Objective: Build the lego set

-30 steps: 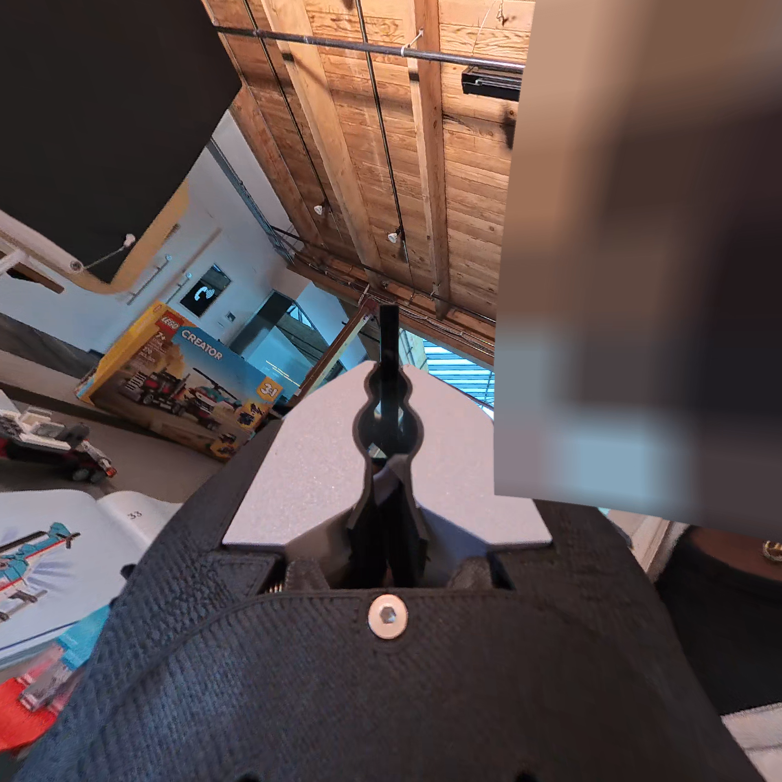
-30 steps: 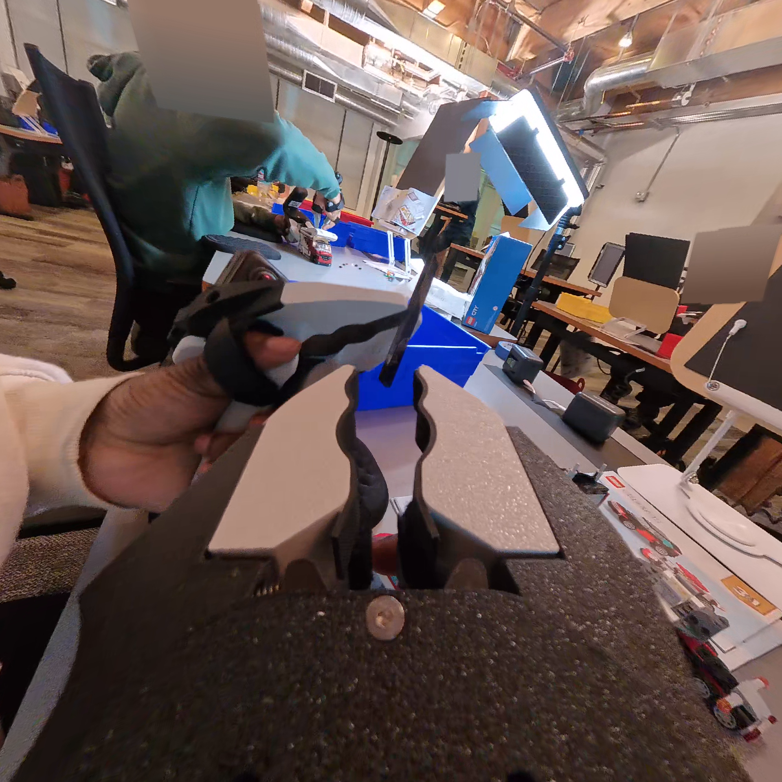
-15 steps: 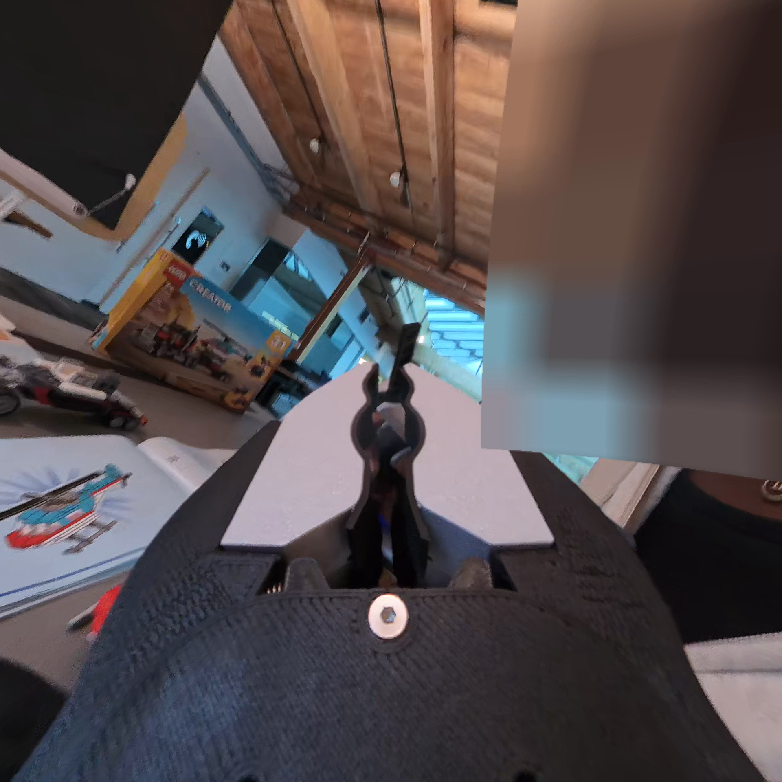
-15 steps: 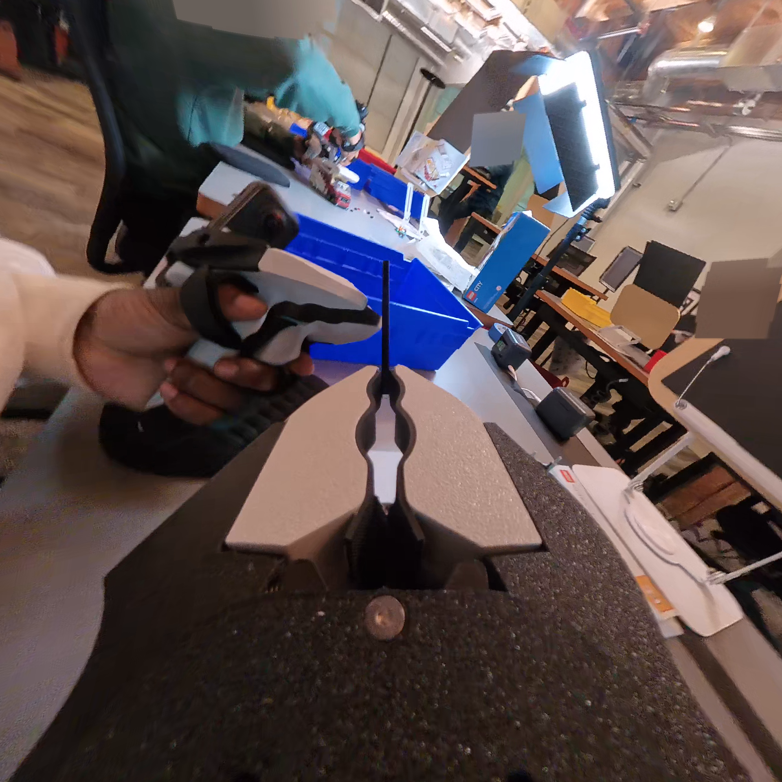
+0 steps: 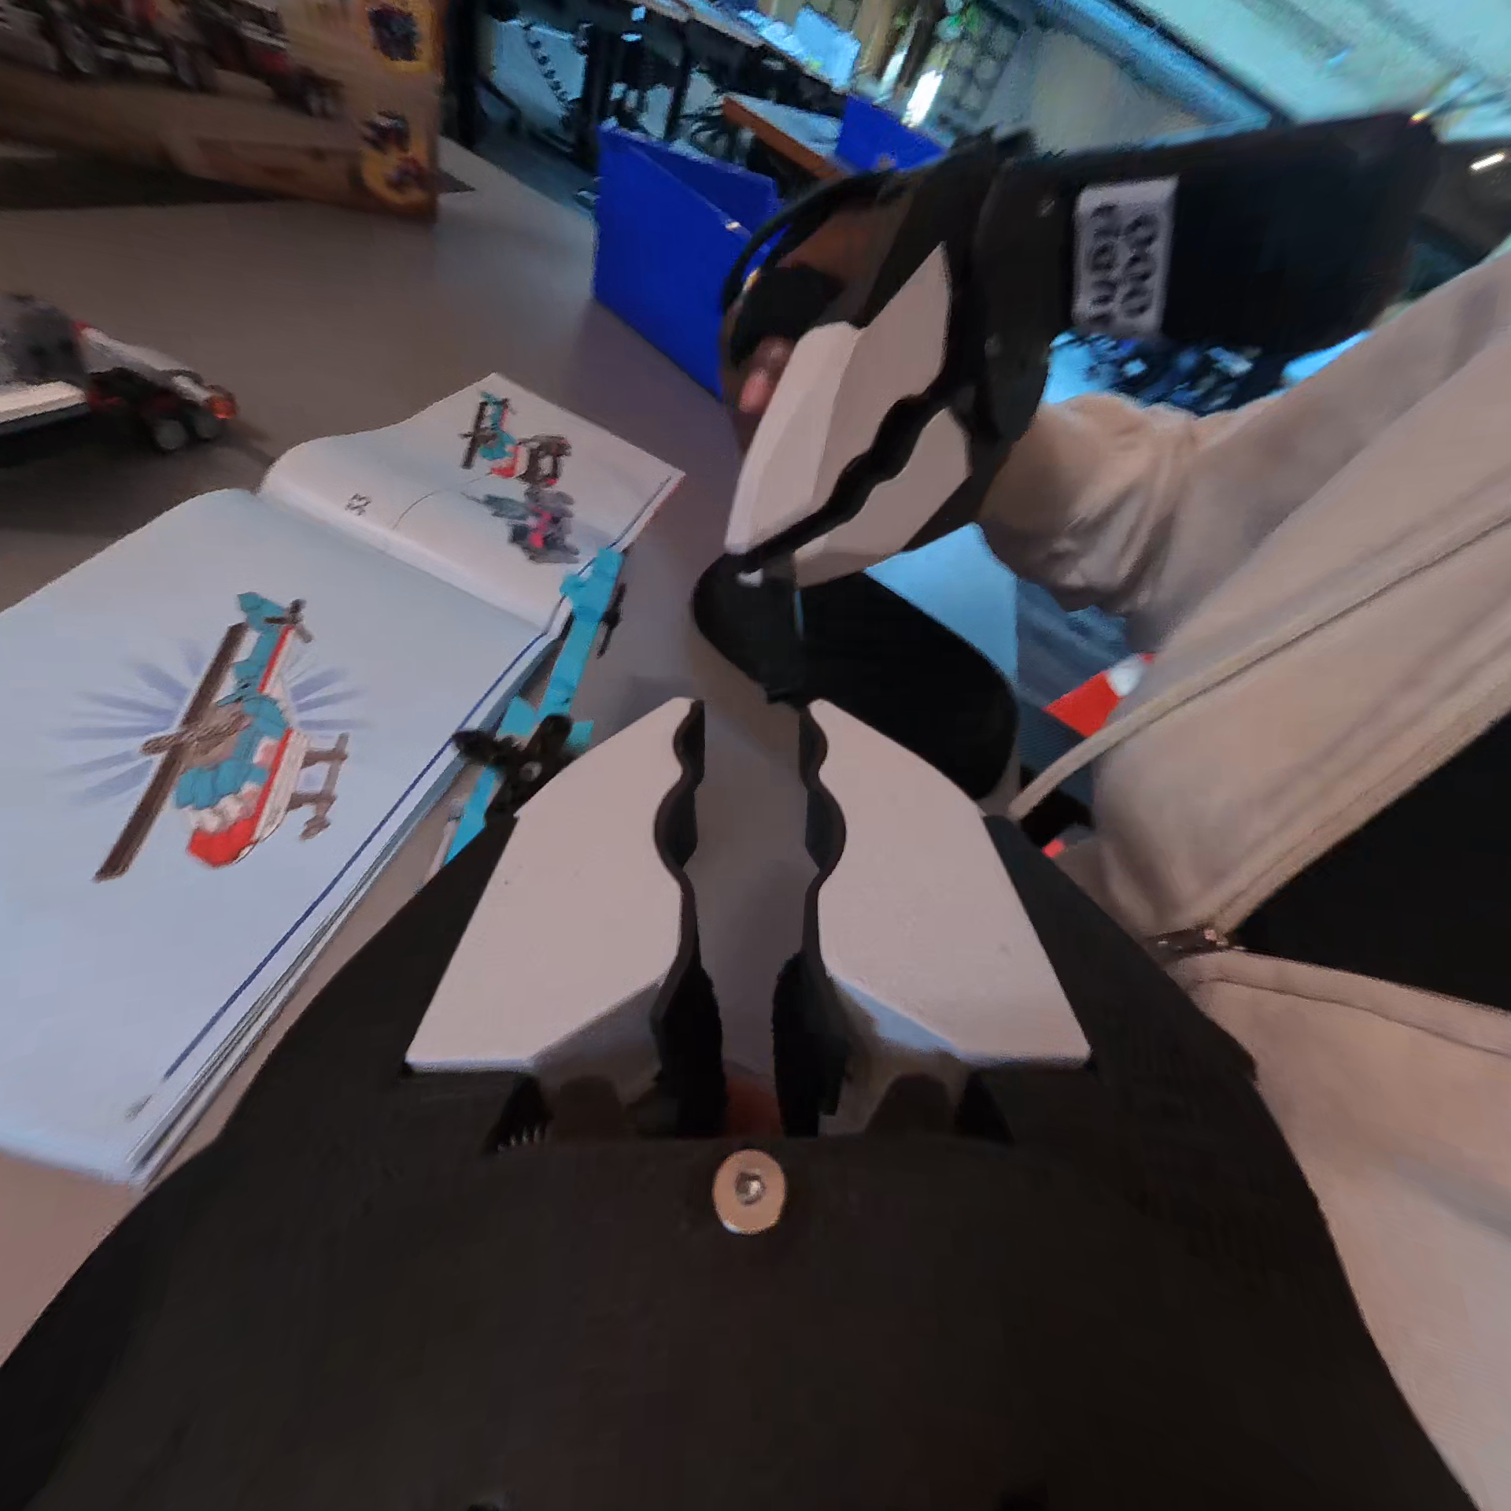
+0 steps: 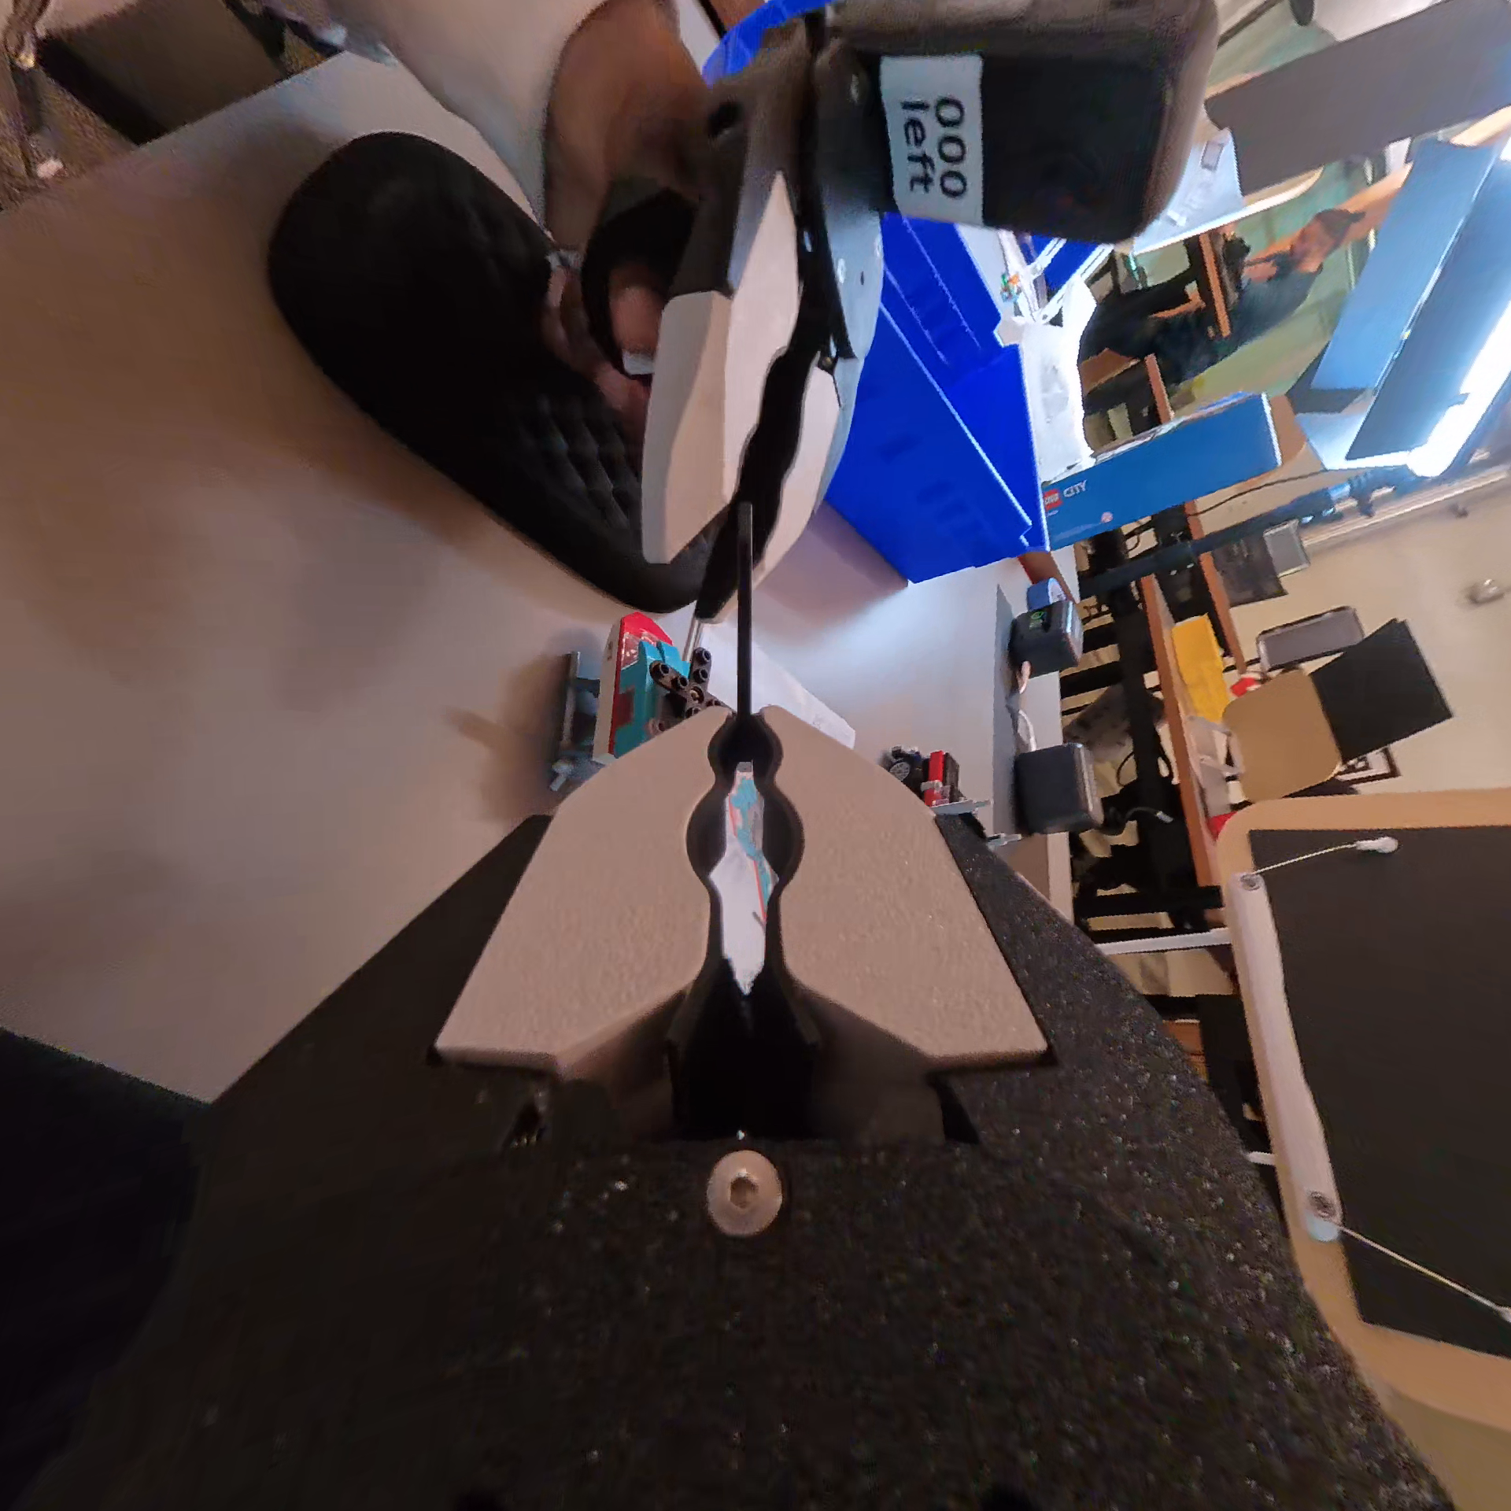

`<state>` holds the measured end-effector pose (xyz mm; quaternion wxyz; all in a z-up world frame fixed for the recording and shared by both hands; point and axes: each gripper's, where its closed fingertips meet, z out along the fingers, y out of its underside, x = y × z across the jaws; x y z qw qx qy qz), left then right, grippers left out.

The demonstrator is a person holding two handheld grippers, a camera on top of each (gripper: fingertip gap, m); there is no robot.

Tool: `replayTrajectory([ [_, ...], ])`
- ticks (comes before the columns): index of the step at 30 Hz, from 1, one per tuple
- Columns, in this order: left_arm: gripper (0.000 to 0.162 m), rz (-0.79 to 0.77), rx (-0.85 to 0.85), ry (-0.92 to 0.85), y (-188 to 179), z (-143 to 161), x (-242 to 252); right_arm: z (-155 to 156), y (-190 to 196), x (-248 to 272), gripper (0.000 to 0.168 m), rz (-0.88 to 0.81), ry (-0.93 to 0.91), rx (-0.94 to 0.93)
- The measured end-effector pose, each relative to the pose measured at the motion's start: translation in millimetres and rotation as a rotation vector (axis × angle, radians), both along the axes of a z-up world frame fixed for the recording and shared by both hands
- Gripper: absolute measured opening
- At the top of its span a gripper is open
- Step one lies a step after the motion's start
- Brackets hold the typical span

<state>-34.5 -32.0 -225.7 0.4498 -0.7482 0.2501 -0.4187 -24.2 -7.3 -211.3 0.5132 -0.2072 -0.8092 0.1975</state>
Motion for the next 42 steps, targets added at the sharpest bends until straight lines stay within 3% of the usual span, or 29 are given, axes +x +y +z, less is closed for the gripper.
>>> replayTrajectory([
  [1, 0.021, -0.036, -0.008, -0.026, -2, 4, 4, 0, 0, 0, 0.003, 0.004, 0.008, 0.01],
  [10, 0.008, 0.006, -0.037, -0.072, 2, 8, 6, -1, 3, 5, 0.003, -0.035, 0.066, 0.177],
  [18, 0.008, -0.058, -0.053, -0.03, -4, 8, 8, -1, -6, 3, 0.021, -0.027, 0.11, 0.066],
  [21, 0.008, -0.119, -0.037, -0.008, -7, 11, 14, -10, -9, 0, 0.016, -0.042, 0.082, 0.178],
  [23, 0.008, -0.162, -0.019, 0.014, -9, 11, 21, -10, -8, -3, 0.003, -0.074, 0.112, 0.252],
  [26, 0.008, -0.156, -0.01, 0.041, -4, 10, 25, -11, -4, -3, 0.003, -0.099, 0.143, 0.341],
  [27, 0.009, -0.133, -0.005, 0.077, -1, 7, 23, -9, 0, -3, 0.002, -0.119, 0.161, 0.37],
  [29, 0.026, -0.041, 0.044, 0.182, 10, 0, 12, -11, 11, -1, 0.002, -0.16, 0.175, 0.419],
  [34, 0.051, 0.11, 0.297, 0.54, 22, -17, -11, -28, 27, -1, 0.002, -0.164, 0.121, 0.572],
  [42, 0.047, 0.067, 0.509, 0.678, 26, -30, -7, -42, 39, -6, 0.002, -0.224, -0.027, 0.48],
])
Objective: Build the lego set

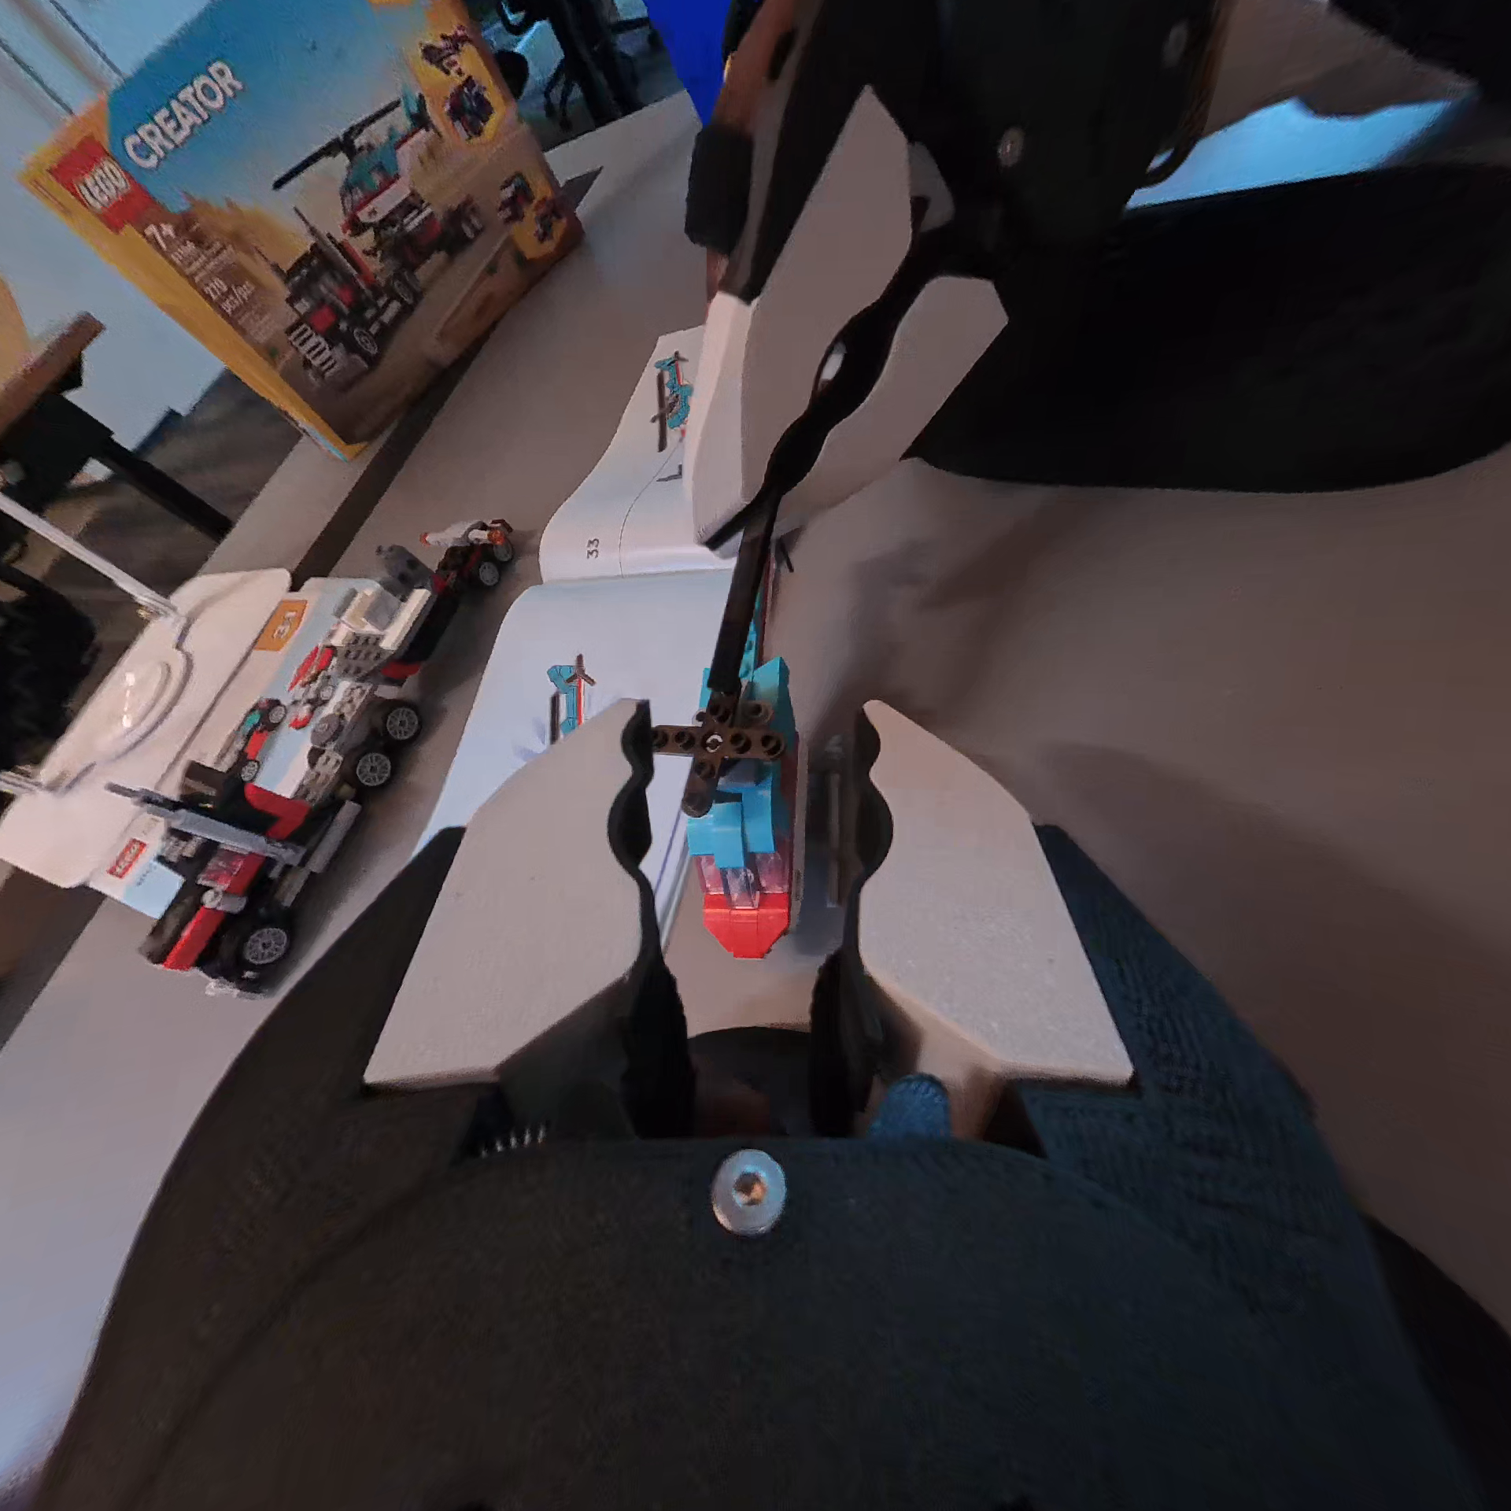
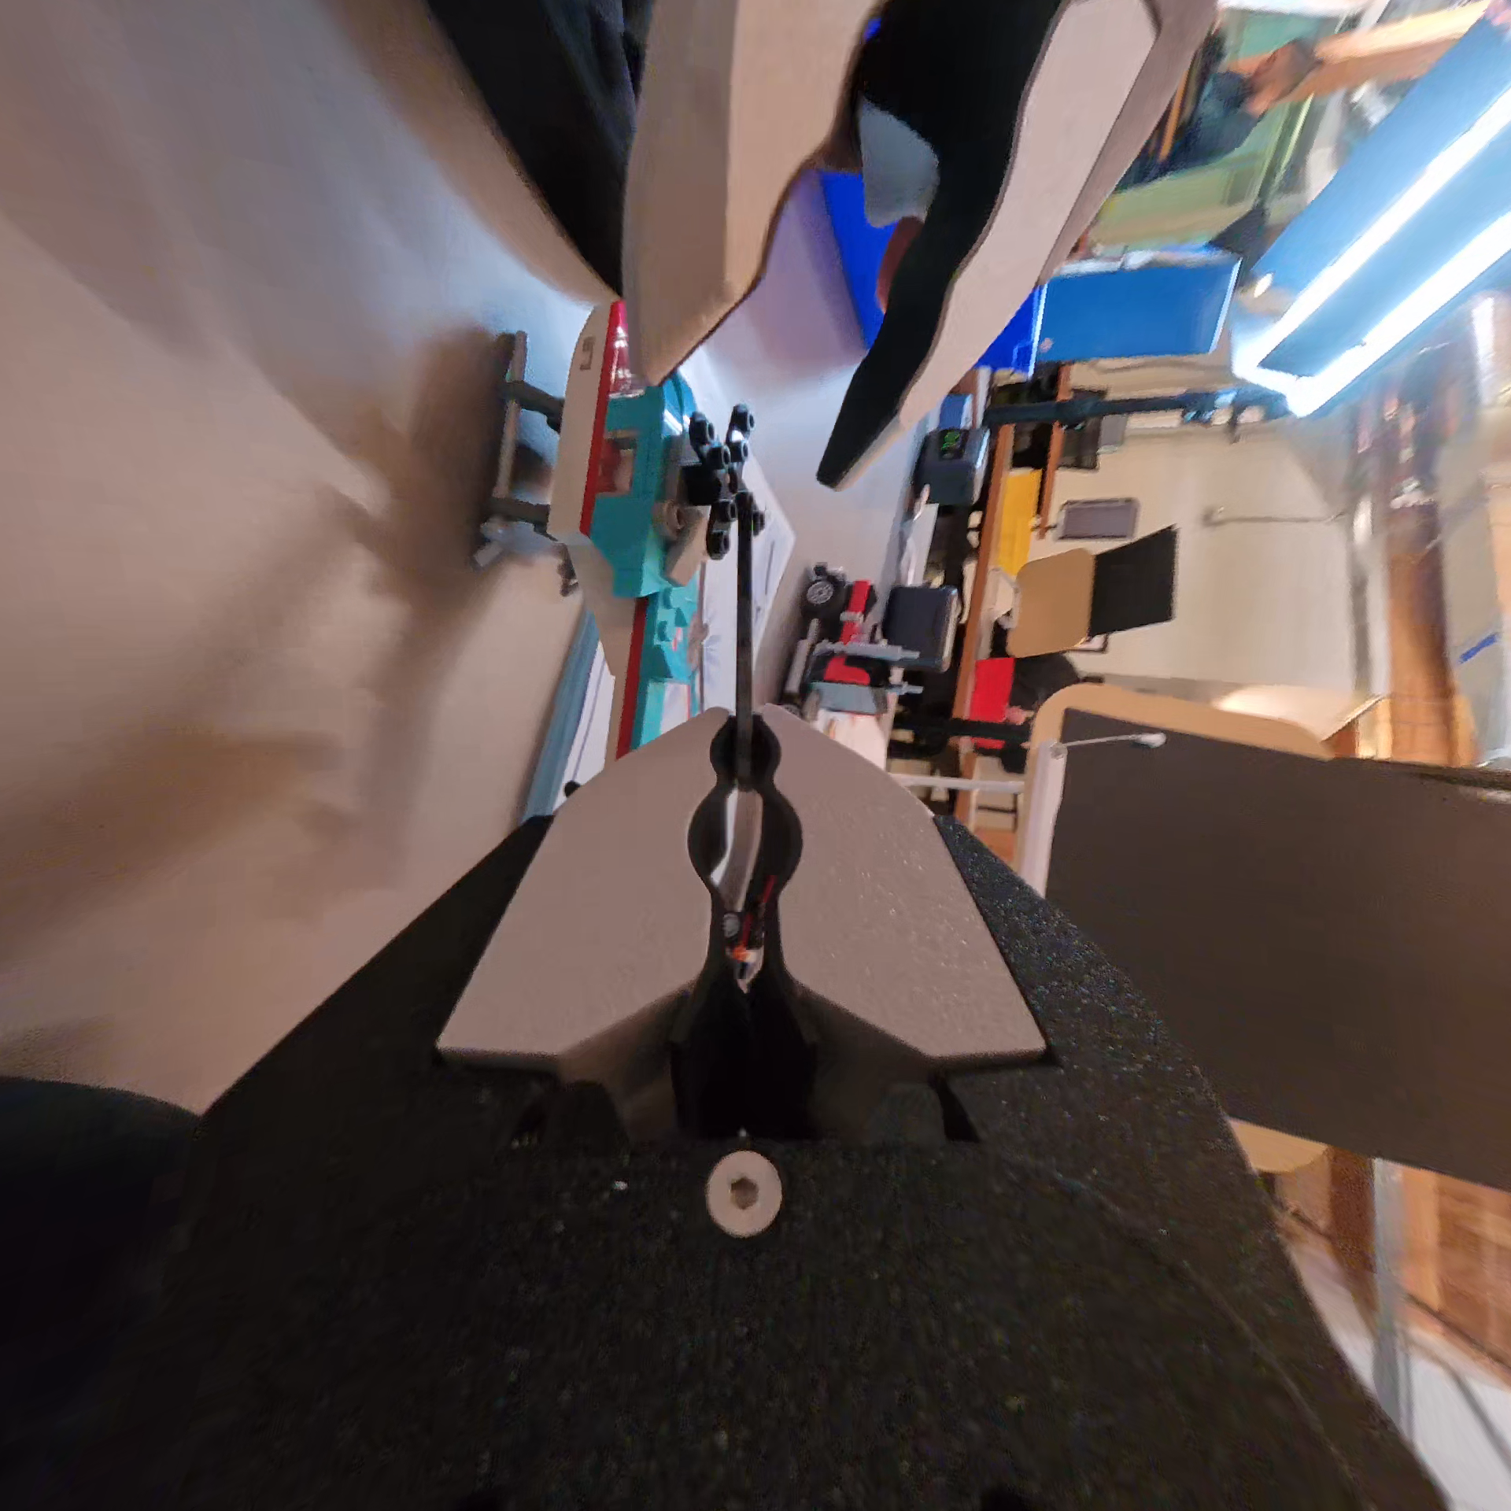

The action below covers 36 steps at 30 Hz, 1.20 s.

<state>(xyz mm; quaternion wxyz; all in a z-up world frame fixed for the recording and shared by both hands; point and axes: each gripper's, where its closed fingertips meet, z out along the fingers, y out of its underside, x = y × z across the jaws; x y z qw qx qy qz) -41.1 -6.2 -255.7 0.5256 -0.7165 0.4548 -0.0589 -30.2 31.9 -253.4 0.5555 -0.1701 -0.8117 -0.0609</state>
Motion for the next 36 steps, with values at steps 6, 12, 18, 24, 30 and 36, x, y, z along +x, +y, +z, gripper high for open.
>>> replayTrajectory([
  [6, 0.048, -0.056, 0.199, 0.16, 2, -9, -10, -2, -2, -4, 0.002, -0.027, 0.009, -0.026],
  [12, 0.037, -0.108, 0.253, 0.199, 4, -11, -19, -4, 1, -6, 0.002, -0.026, 0.027, 0.013],
  [18, 0.038, -0.159, 0.249, 0.212, 7, -13, -19, -1, -2, -9, 0.002, 0.007, 0.068, 0.039],
  [24, 0.033, -0.194, 0.238, 0.245, 8, -19, -18, -4, 0, -10, 0.002, 0.016, 0.07, 0.091],
  [30, 0.028, -0.221, 0.255, 0.268, 9, -18, -18, -7, 2, -10, 0.003, 0.019, 0.066, 0.116],
  [36, 0.026, -0.215, 0.298, 0.296, 12, -14, -17, -7, 2, -11, 0.003, -0.002, 0.047, 0.153],
])
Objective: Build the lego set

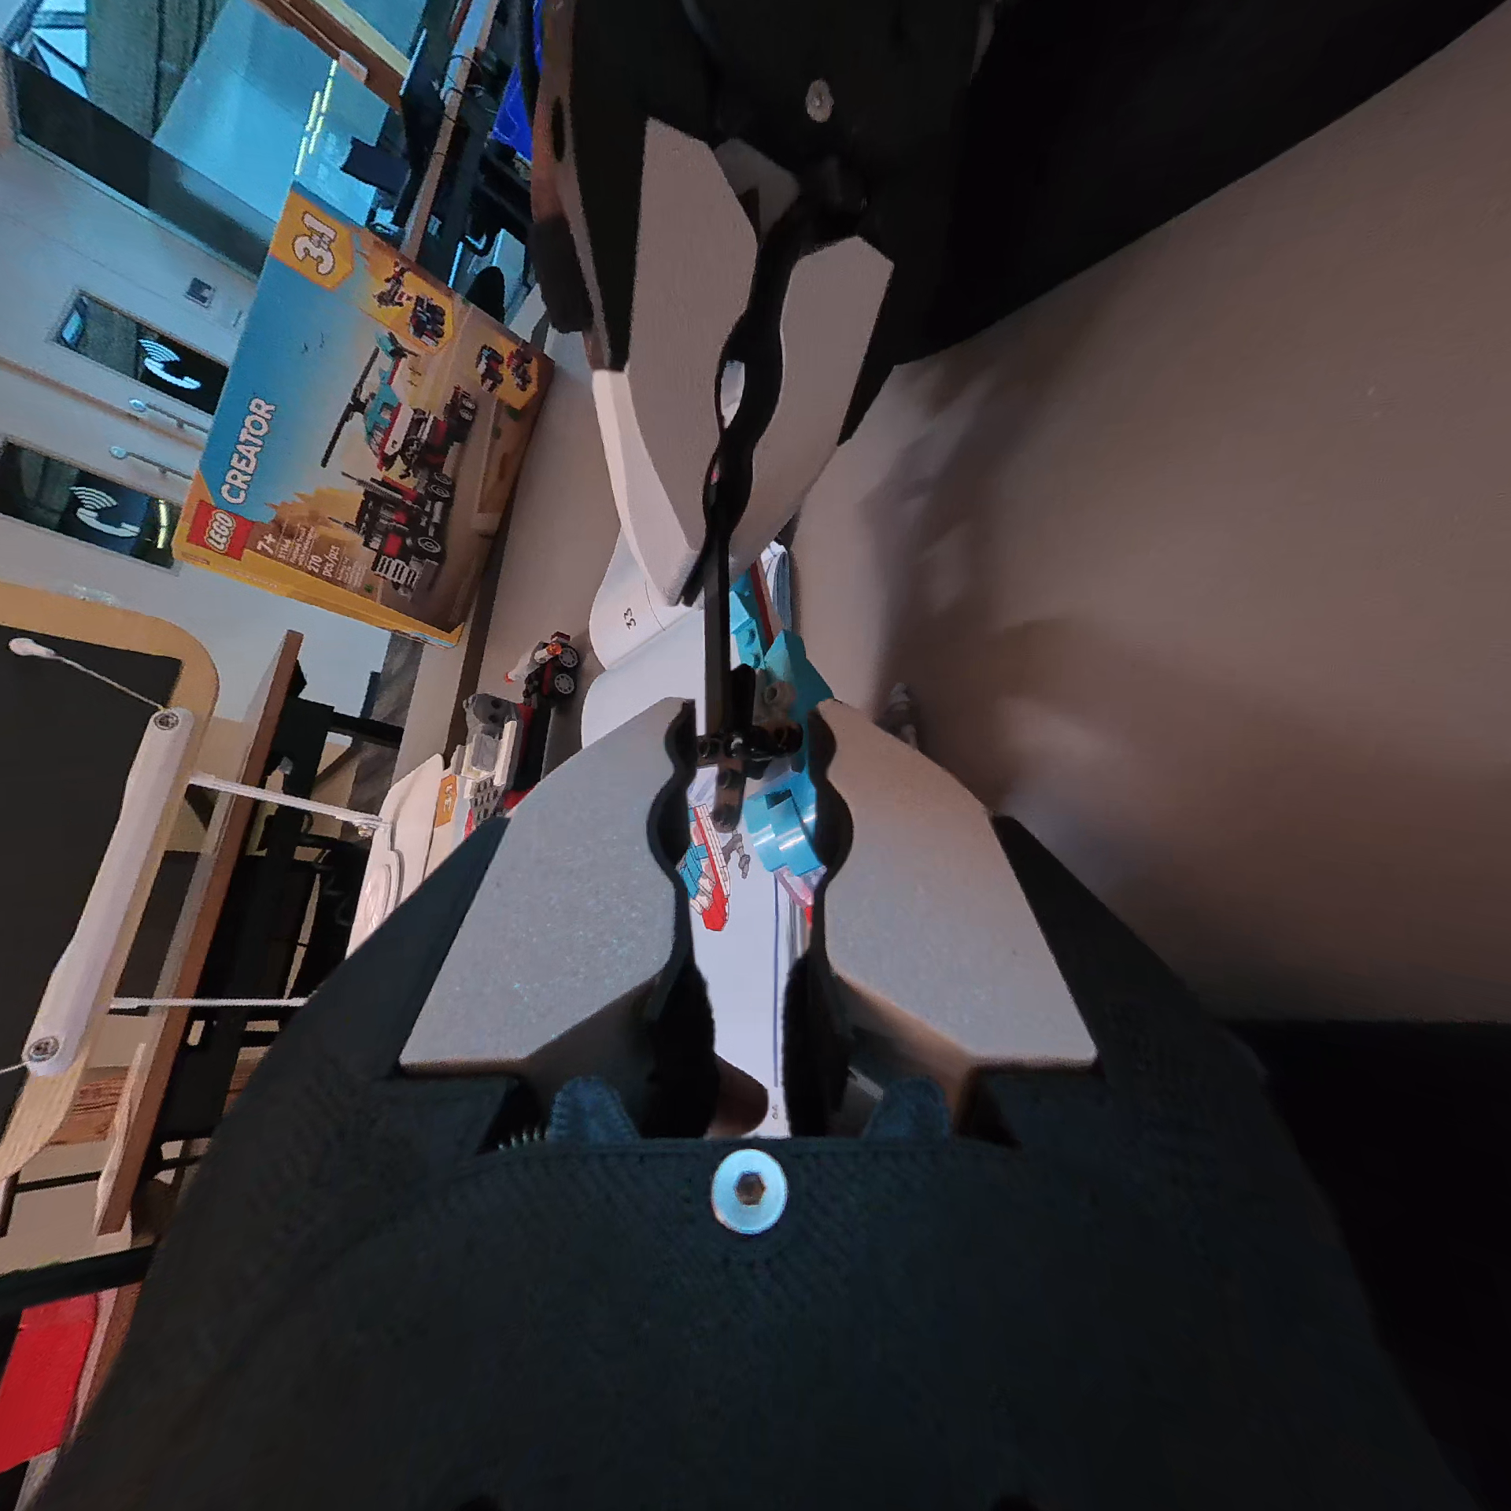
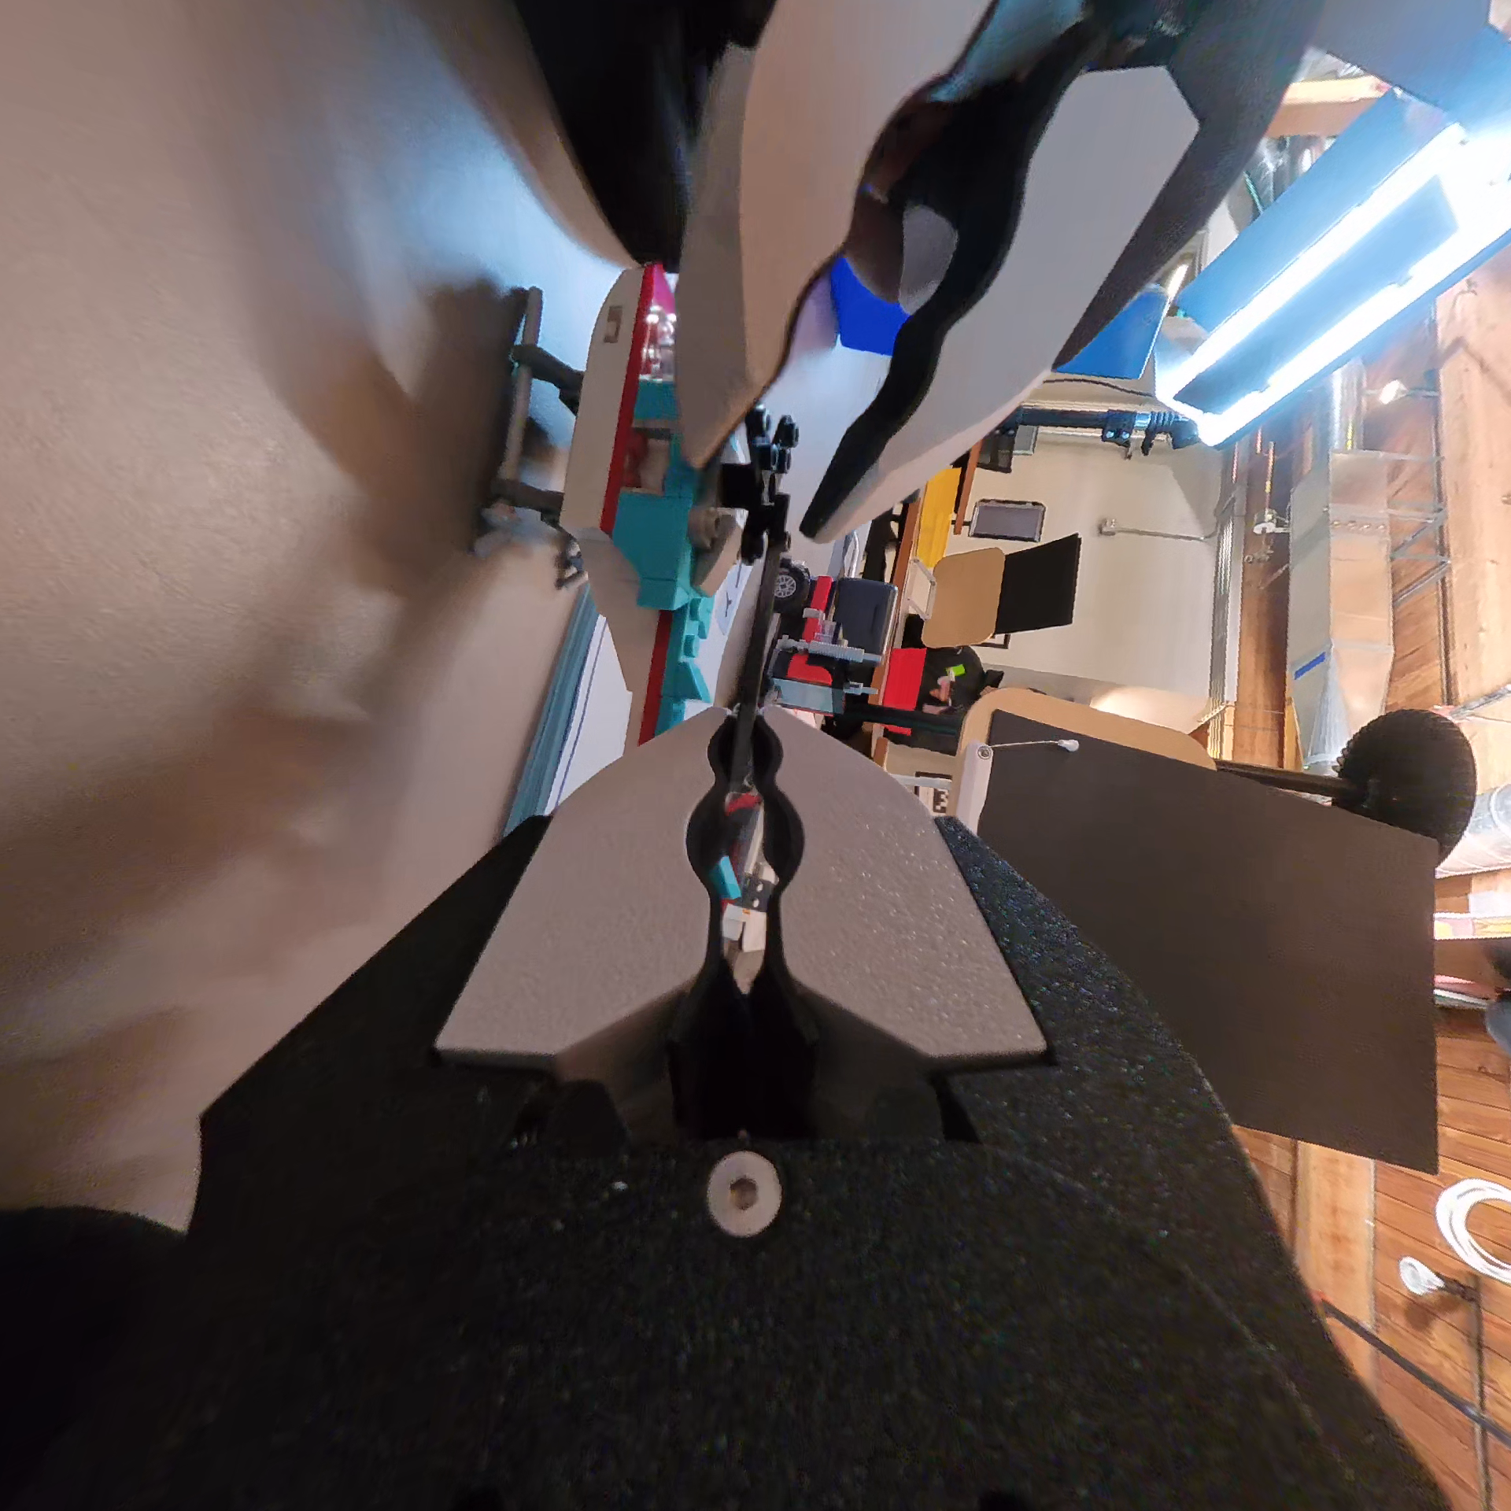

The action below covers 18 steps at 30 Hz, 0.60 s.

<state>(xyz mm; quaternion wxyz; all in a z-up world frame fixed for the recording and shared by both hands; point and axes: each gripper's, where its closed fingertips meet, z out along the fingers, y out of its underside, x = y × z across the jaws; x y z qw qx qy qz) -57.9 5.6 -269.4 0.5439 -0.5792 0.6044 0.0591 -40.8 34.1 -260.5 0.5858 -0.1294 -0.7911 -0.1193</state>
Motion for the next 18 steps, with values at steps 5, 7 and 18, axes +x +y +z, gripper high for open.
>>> replayTrajectory([
  [5, 0.019, 0.05, 0.029, 0.008, 3, -1, -1, 1, -2, 2, 0.003, -0.052, -0.004, 0.049],
  [7, 0.019, 0.068, 0.033, 0.011, 2, -1, -3, 1, -3, 2, 0.003, -0.069, -0.003, 0.042],
  [18, 0.027, 0.123, 0.042, 0.018, 0, 1, -10, 6, -2, 11, 0.002, -0.34, 0.03, -0.005],
])
